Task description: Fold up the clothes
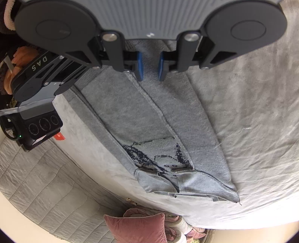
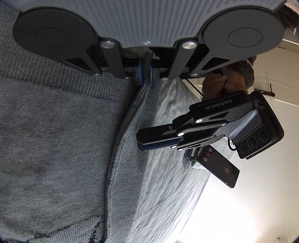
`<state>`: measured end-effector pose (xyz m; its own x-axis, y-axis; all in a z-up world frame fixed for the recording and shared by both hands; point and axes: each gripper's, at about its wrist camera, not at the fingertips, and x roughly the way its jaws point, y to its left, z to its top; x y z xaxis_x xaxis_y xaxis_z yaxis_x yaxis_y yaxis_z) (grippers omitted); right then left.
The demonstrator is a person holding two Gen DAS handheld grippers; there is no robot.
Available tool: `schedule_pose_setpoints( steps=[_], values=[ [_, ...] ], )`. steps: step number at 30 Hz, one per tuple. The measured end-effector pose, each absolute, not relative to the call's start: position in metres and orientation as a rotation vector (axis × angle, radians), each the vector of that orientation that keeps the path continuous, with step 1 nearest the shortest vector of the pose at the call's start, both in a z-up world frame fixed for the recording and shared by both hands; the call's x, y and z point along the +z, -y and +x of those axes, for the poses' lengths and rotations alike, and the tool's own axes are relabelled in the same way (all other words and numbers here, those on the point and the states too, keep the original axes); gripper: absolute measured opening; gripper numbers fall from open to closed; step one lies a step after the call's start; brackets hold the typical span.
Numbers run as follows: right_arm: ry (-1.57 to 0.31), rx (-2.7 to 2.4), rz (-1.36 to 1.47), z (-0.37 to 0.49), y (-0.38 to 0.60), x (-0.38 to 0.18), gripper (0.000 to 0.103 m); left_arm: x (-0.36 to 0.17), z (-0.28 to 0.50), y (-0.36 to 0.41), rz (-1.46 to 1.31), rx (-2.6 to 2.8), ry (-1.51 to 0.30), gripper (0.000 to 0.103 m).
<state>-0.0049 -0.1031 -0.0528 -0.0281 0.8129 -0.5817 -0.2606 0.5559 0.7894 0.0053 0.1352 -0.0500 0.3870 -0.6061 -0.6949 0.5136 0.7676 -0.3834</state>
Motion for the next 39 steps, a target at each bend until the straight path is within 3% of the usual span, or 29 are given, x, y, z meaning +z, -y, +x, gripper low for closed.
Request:
schedule_pose_setpoints(
  steps=[7,16,18,20,29,33,35,39],
  values=[
    [-1.331,0.939,0.496,-0.009,0.111,-0.046,0.016,-0.047,-0.002,-0.136,-0.122,-0.758,-0.927,0.016],
    [-1.149,0.802,0.468,0.004,0.157,-0.017,0.017,-0.043,-0.009,-0.131,-0.116,-0.805,-0.914,0.016],
    [-1.109,0.746,0.438,0.0,0.169,-0.013,0.021,-0.042,-0.008,-0.129,-0.121,-0.808,-0.918,0.016],
    [-1.068,0.68,0.371,-0.003,0.179,-0.01,0.04,-0.043,-0.007,-0.127,-0.12,-0.804,-0.924,0.017],
    [-1.02,0.521,0.095,-0.02,0.193,-0.012,0.04,-0.049,-0.004,-0.103,-0.063,-0.815,-0.966,0.02],
    [-1.026,0.525,0.019,-0.026,0.19,-0.018,0.035,-0.051,-0.004,-0.095,-0.03,-0.812,-0.978,0.02],
    [-1.012,0.524,-0.044,-0.029,0.184,-0.019,0.018,-0.051,-0.004,-0.093,-0.015,-0.811,-0.979,0.02],
    [-1.015,0.536,-0.027,-0.028,0.187,-0.017,0.01,-0.049,-0.005,-0.09,-0.017,-0.823,-0.977,0.02]
  ],
)
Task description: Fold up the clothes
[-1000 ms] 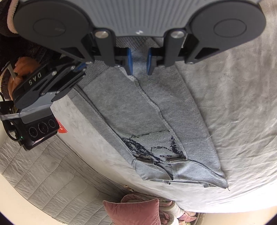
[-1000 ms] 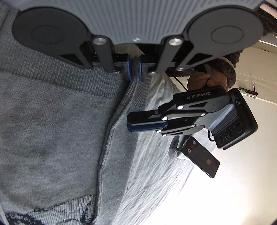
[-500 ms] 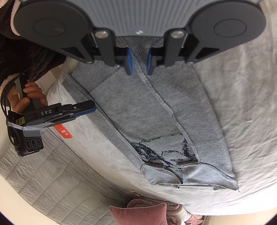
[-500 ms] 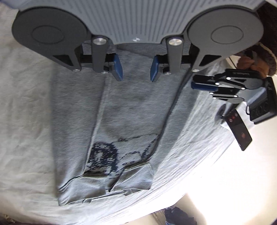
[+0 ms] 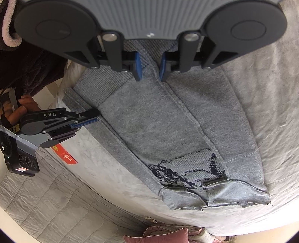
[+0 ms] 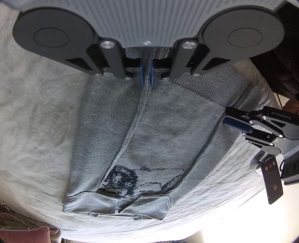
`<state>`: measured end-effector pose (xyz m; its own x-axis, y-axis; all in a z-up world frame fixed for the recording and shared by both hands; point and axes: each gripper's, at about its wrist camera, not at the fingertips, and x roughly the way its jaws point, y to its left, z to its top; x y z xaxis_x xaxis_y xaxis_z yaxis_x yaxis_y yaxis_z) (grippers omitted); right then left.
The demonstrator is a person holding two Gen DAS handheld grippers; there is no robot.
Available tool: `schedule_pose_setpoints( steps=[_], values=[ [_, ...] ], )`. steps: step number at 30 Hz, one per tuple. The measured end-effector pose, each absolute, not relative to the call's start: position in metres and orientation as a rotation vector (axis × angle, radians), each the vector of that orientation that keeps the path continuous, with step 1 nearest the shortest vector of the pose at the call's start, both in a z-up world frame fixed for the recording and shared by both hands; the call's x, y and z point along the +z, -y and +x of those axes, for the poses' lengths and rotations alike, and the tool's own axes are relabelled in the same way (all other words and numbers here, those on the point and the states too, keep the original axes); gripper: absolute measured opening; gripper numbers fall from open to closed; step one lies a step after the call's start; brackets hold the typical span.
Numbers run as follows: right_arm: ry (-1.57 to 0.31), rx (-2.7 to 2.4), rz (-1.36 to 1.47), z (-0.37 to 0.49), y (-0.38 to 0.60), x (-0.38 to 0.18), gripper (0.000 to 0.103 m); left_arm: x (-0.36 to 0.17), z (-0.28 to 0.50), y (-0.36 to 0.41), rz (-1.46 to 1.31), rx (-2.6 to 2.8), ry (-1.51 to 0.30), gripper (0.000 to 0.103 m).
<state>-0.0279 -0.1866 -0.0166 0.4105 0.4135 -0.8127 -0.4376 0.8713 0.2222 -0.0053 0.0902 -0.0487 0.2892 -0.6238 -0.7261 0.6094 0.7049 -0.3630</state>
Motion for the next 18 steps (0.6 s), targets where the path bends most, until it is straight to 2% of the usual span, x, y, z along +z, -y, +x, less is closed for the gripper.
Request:
schedule_pose_setpoints(
  steps=[3,6,8,18],
  values=[
    [-1.031,0.555,0.017,-0.026,0.192,-0.014,0.011,-0.05,-0.007,-0.088,-0.008,-0.839,-0.978,0.02],
    [-1.067,0.577,0.02,-0.027,0.191,-0.02,0.018,-0.049,-0.011,-0.086,0.018,-0.845,-0.979,0.022],
    [-1.07,0.588,0.013,-0.029,0.19,-0.019,0.018,-0.048,-0.013,-0.089,0.016,-0.855,-0.982,0.024],
    [-1.131,0.69,-0.002,-0.049,0.195,-0.014,0.019,-0.042,-0.043,-0.102,0.072,-0.954,-0.977,0.025]
  ],
)
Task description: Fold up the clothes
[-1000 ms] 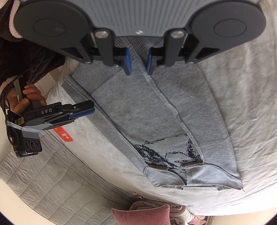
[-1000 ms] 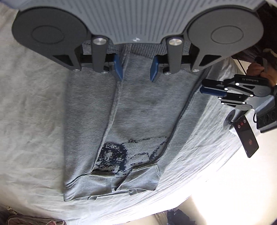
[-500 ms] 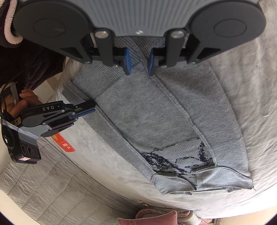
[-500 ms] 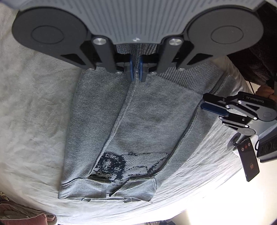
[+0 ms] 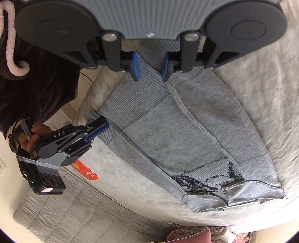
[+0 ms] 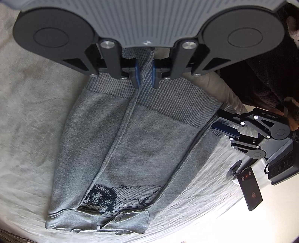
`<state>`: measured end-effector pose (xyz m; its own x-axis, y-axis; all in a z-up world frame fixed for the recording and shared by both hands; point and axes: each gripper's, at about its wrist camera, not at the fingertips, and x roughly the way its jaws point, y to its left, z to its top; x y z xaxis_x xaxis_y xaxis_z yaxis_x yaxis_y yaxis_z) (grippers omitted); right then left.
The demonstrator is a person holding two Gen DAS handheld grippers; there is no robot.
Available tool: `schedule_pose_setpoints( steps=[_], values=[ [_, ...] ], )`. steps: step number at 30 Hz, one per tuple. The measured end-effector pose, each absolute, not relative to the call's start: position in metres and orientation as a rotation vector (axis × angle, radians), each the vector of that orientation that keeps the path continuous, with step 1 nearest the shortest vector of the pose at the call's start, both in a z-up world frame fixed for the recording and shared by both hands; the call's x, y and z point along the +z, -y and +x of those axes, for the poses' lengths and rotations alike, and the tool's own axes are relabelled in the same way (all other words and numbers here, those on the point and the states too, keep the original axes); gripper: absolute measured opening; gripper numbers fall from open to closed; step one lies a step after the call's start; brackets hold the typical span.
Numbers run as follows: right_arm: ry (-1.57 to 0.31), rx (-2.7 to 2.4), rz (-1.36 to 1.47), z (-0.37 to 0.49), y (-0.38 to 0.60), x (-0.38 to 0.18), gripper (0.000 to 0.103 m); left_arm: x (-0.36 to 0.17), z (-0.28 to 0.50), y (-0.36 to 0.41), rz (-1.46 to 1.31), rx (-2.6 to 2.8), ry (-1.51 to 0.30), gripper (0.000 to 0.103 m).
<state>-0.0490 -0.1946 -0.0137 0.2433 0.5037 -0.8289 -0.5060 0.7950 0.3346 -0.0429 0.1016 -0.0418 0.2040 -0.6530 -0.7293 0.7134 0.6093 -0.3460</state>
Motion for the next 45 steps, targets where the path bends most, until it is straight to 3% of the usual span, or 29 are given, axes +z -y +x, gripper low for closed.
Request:
schedule_pose_setpoints(
  steps=[10,13,16,23,31,45],
  values=[
    [-1.163,0.799,-0.086,-0.072,0.185,-0.004,0.02,-0.034,-0.072,-0.1,0.144,-1.067,-0.962,0.026],
    [-1.155,0.779,-0.104,-0.071,0.183,0.004,0.028,-0.025,-0.066,-0.109,0.093,-1.03,-0.95,0.028],
    [-1.129,0.756,-0.061,-0.064,0.192,0.02,0.037,-0.015,-0.054,-0.122,0.026,-0.954,-0.962,0.034],
    [-1.153,0.66,0.047,-0.046,0.229,0.03,0.041,-0.018,-0.033,-0.151,-0.119,-0.825,-1.095,0.05],
    [-1.26,0.557,0.187,-0.033,0.275,-0.001,0.041,-0.059,-0.026,-0.158,-0.338,-0.838,-1.221,0.048],
    [-1.286,0.743,0.604,-0.012,0.299,-0.045,0.042,-0.101,-0.018,-0.15,-0.57,-0.95,-1.206,0.028]
  ],
)
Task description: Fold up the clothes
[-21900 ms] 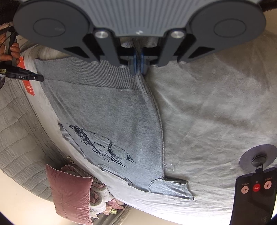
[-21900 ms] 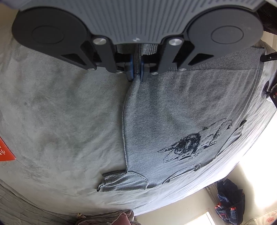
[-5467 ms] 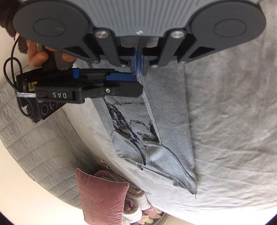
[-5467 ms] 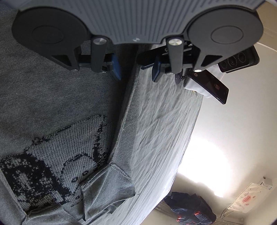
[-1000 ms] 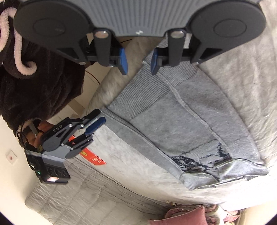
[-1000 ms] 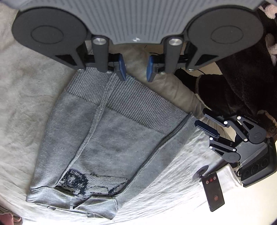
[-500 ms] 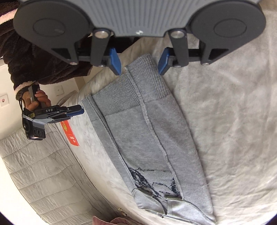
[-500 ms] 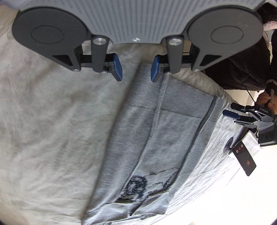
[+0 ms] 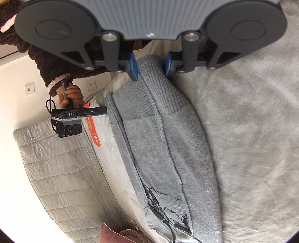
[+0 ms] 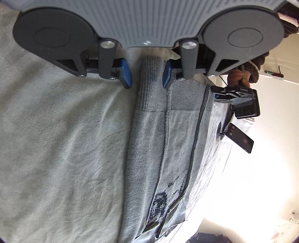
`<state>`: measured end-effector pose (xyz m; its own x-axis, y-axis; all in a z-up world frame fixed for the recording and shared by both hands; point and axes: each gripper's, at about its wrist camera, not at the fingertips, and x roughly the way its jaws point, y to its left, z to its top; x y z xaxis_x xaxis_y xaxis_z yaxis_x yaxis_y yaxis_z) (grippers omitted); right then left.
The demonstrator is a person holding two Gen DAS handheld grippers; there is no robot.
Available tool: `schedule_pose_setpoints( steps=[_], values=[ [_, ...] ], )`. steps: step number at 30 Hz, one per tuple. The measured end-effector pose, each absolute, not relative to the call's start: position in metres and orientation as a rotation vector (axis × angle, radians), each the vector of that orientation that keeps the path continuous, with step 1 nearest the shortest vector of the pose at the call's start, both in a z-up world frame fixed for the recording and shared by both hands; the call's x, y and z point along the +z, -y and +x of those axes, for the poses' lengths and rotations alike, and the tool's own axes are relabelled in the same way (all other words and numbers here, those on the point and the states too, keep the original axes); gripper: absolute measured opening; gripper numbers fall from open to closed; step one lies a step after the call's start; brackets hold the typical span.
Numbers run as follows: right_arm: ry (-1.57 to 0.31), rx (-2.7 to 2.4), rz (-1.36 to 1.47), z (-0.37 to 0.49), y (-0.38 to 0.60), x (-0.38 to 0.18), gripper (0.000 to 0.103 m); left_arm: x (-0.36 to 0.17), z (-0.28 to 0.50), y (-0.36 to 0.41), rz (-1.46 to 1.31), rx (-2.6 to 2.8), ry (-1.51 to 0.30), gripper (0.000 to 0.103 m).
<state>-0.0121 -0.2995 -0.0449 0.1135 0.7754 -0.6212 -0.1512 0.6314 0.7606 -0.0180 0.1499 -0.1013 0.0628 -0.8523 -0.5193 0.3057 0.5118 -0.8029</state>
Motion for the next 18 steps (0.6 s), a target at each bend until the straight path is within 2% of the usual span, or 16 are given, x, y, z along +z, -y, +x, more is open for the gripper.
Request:
schedule_pose_setpoints(
  steps=[3,4,5,6,11,18],
  values=[
    [-1.286,0.783,0.61,-0.012,0.295,-0.045,0.041,-0.101,-0.017,-0.147,-0.543,-0.975,-1.209,0.016],
    [-1.287,0.794,0.607,-0.012,0.293,-0.045,0.033,-0.1,-0.017,-0.146,-0.542,-0.981,-1.206,0.015],
    [-1.297,0.804,0.604,-0.013,0.291,-0.045,0.021,-0.1,-0.017,-0.146,-0.542,-0.987,-1.203,0.014],
    [-1.306,0.815,0.601,-0.013,0.289,-0.045,0.016,-0.1,-0.017,-0.146,-0.541,-0.994,-1.2,0.014],
    [-1.27,0.883,0.612,-0.016,0.279,-0.037,0.013,-0.093,-0.016,-0.15,-0.588,-1.038,-1.144,0.013],
    [-1.064,0.897,0.73,-0.003,0.285,-0.013,0.013,-0.077,-0.002,-0.158,-0.746,-1.043,-0.976,0.013]
  ],
)
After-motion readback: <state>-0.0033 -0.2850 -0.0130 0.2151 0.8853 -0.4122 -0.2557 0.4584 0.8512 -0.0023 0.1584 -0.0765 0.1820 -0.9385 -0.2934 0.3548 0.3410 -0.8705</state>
